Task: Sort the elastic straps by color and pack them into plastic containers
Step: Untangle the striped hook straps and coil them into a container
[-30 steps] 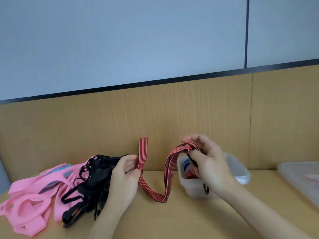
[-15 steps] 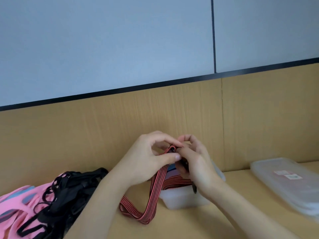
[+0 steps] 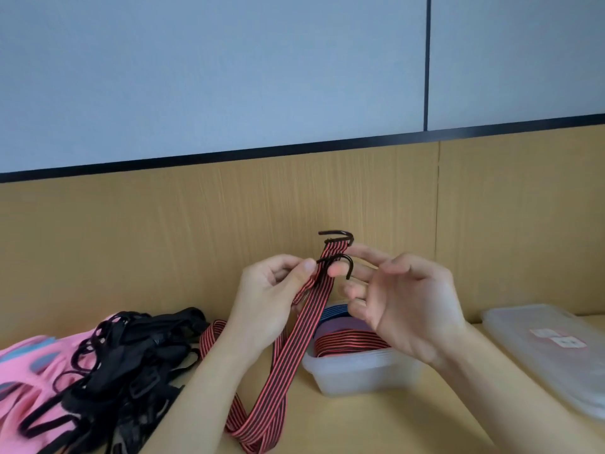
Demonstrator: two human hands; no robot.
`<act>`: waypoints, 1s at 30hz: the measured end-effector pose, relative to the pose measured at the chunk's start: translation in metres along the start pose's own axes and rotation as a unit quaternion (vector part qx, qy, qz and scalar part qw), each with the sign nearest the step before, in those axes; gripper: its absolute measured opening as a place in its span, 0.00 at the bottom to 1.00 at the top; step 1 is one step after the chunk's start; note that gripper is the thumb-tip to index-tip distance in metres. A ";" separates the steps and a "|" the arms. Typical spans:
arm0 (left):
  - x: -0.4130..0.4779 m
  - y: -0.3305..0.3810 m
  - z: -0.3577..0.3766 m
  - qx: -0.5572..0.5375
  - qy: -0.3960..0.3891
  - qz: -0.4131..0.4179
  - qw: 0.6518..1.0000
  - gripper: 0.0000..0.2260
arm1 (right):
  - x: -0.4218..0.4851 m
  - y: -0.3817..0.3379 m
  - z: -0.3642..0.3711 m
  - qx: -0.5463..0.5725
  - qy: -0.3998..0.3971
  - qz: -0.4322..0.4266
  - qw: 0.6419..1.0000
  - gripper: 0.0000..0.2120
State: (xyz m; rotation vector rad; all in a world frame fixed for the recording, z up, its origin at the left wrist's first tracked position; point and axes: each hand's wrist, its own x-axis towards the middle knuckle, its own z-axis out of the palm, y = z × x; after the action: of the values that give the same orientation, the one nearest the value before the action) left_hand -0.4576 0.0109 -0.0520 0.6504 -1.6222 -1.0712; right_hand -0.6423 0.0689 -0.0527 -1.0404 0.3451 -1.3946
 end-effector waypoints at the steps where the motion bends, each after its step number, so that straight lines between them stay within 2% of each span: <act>1: -0.001 -0.001 0.000 -0.003 0.002 -0.007 1.000 0.08 | 0.000 0.001 0.000 0.001 -0.001 -0.002 1.000 0.27; 2: -0.001 -0.001 0.001 -0.002 0.001 -0.011 1.000 0.08 | 0.001 0.002 -0.001 -0.015 0.010 -0.009 1.000 0.27; 4: 0.000 -0.002 0.001 0.007 -0.012 -0.016 1.000 0.07 | 0.004 0.007 0.000 -0.098 0.066 -0.036 0.992 0.17; 6: 0.000 -0.004 0.002 0.014 -0.034 -0.024 0.999 0.07 | 0.006 0.011 0.001 -0.209 0.145 -0.060 0.965 0.09; 9: 0.001 -0.007 0.000 0.028 -0.062 -0.025 0.997 0.07 | 0.006 0.011 -0.001 -0.303 0.233 -0.089 0.920 0.11; 14: 0.002 -0.006 -0.002 0.035 -0.057 -0.008 0.998 0.10 | 0.005 0.008 -0.002 -0.348 0.297 -0.117 0.881 0.16; 17: 0.003 -0.007 -0.002 0.038 -0.030 -0.012 0.999 0.11 | 0.007 0.009 0.000 -0.267 0.296 -0.107 0.911 0.14; 21: 0.001 -0.007 0.000 -0.017 -0.018 -0.035 0.999 0.10 | 0.007 0.013 0.009 -0.170 0.238 -0.073 0.953 0.10; 26: 0.004 -0.011 -0.003 -0.082 0.006 -0.048 0.995 0.07 | 0.006 0.020 0.011 -0.183 0.228 -0.059 0.954 0.09; 30: 0.004 -0.009 -0.005 -0.105 0.011 -0.036 0.994 0.09 | 0.005 0.023 0.012 -0.209 0.227 -0.042 0.950 0.09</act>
State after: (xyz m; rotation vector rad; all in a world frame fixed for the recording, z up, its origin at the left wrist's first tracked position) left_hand -0.4550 0.0019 -0.0577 0.5825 -1.4519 -1.2639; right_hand -0.6177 0.0654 -0.0621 -1.0701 0.9779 -1.6781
